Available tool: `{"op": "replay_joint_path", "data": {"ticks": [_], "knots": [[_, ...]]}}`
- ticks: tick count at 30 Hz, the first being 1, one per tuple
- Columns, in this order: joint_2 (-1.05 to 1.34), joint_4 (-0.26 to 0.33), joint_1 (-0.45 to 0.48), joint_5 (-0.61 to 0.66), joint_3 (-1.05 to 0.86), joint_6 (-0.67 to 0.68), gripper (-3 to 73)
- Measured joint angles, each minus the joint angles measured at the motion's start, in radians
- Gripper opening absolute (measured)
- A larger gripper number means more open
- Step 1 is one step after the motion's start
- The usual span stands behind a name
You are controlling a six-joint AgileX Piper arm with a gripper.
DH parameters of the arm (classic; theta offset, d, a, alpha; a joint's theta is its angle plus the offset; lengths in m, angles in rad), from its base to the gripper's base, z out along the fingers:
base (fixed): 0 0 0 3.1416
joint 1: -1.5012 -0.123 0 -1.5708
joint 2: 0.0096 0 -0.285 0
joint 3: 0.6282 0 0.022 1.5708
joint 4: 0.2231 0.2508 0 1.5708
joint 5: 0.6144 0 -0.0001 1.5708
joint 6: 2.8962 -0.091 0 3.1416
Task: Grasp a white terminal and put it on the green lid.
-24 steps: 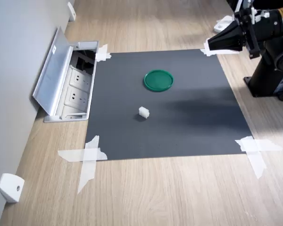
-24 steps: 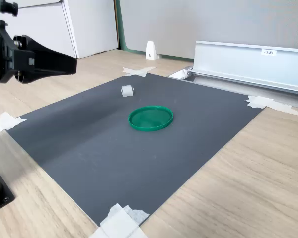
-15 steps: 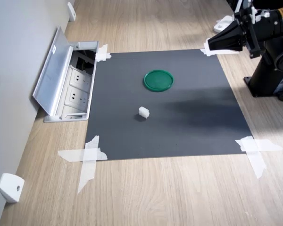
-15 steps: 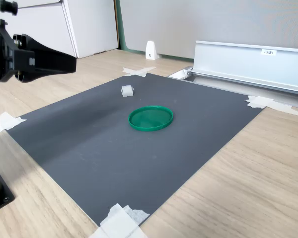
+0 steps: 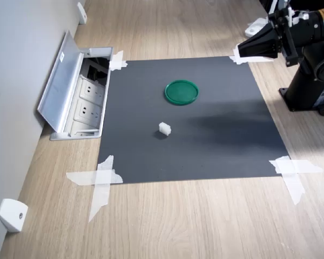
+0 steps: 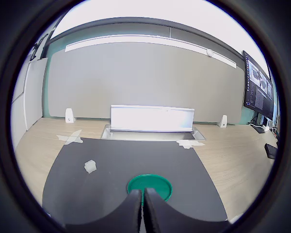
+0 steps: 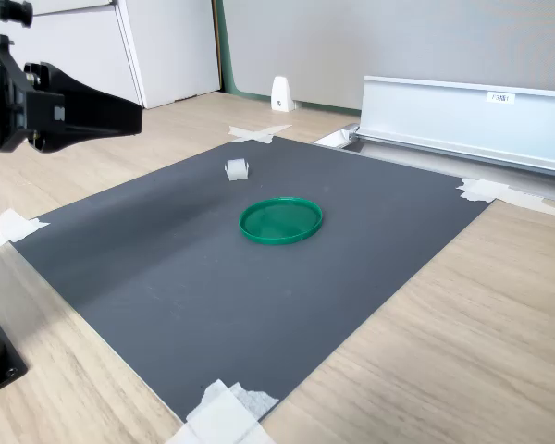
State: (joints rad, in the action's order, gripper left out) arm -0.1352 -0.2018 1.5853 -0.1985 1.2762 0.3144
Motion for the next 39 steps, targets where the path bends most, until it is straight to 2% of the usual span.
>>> {"op": "replay_joint_path", "data": {"ticks": [39], "knots": [[0.0,-0.001,0.0,0.012,0.0,0.0,-0.8]]}}
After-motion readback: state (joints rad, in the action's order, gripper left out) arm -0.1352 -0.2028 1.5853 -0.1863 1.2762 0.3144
